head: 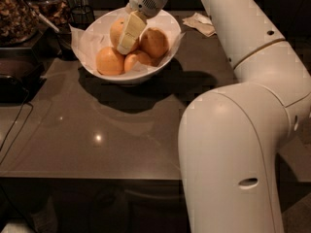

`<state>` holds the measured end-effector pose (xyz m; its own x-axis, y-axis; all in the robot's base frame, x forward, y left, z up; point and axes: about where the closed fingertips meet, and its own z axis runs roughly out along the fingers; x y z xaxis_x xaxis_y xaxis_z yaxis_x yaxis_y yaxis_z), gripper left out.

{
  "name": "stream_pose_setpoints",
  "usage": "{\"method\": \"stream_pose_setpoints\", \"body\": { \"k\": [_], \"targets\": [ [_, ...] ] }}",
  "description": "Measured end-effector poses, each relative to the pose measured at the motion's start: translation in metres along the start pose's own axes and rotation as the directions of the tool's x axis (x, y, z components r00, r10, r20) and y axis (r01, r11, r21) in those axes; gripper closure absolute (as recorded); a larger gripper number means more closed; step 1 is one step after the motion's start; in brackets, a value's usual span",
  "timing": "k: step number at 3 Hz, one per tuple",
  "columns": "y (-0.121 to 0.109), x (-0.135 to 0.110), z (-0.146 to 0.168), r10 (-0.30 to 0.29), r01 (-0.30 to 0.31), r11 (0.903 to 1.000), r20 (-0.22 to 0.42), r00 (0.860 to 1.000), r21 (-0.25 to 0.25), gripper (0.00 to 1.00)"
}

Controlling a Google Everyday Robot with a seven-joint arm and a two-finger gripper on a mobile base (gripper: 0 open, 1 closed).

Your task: Pick orange from white bowl

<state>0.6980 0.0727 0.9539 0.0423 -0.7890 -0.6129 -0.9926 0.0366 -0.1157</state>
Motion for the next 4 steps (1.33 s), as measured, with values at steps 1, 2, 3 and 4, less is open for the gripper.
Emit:
{"method": "stream_pose_setpoints", "body": {
  "k": [1, 2, 3, 4],
  "targets": [
    [-0.0036, 0.0045, 0.0052, 0.013, -0.013, 0.9999, 0.005, 1.000, -0.008, 0.00],
    [-0.0062, 0.0074, 0.0092, 0.020, -0.020, 0.9997, 0.008, 1.000, -0.013, 0.00],
    [-0.0064, 0.0076, 0.0094, 0.020, -0.020, 0.9997, 0.008, 1.000, -0.013, 0.17],
    [-0.0071, 0.0078, 0.0085, -0.002, 0.002, 1.0000, 0.010, 1.000, -0.001, 0.40]
  ]
}}
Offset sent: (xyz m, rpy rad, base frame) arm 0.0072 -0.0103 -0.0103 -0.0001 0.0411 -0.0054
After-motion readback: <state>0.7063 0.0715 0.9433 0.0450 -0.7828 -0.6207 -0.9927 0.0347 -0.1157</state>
